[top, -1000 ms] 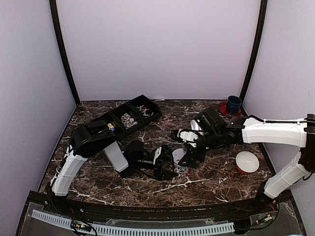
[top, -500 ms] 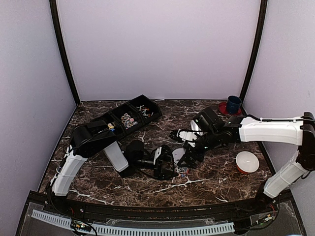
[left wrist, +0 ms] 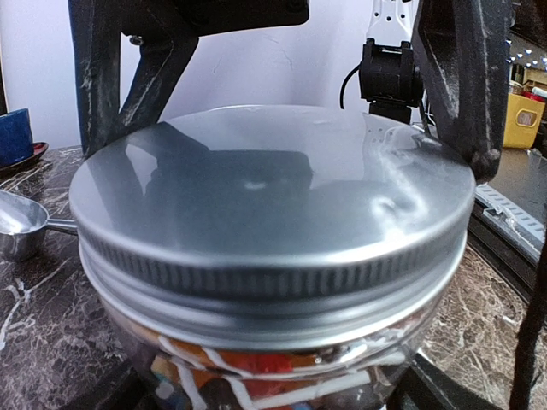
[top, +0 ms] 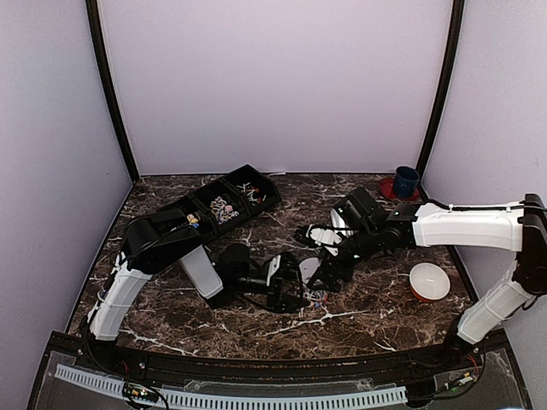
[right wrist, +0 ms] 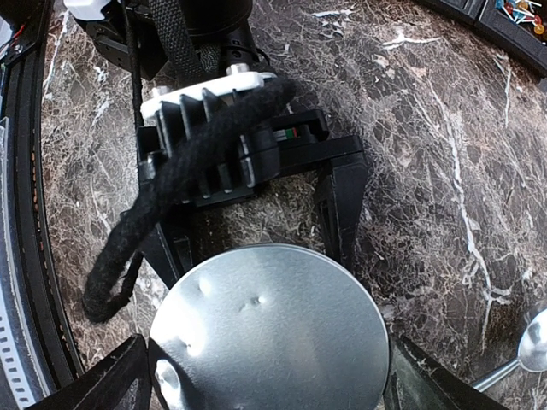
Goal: Pack the candies
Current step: Hold the packing bottle at the center of the board, then rotate the bottle lid from the packing bottle.
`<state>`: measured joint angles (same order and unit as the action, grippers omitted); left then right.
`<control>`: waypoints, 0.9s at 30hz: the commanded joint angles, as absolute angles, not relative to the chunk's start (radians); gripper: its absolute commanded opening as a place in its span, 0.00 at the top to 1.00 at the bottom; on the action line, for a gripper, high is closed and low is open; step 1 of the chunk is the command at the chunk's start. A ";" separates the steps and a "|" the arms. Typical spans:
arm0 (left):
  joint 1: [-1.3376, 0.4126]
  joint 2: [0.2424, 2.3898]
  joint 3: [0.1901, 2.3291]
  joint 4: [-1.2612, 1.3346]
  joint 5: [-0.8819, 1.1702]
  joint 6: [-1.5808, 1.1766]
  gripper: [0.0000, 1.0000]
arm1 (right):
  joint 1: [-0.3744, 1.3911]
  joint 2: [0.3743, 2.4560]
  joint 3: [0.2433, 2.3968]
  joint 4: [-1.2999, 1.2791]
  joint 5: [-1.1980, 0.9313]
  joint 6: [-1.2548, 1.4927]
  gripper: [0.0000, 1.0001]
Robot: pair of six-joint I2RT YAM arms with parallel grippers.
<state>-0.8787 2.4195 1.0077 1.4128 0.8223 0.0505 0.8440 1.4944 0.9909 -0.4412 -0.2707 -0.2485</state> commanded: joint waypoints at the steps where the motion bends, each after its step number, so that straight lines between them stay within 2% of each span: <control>1: -0.876 2.469 0.989 1.238 0.813 0.020 0.12 | 0.834 1.509 1.016 -0.417 -0.265 -0.225 0.10; 6: -0.876 2.470 0.992 1.233 0.806 0.021 0.12 | 0.830 1.500 1.016 -0.400 -0.260 -0.209 0.14; 27: -0.876 2.474 0.980 1.278 0.775 0.001 0.12 | 0.828 1.359 0.803 -0.085 -0.102 -0.018 0.14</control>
<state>-0.8791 2.4199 1.0138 1.4090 0.7830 0.0402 0.8425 1.4006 0.8333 -0.2314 -0.2050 -0.0811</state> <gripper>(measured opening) 0.881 0.865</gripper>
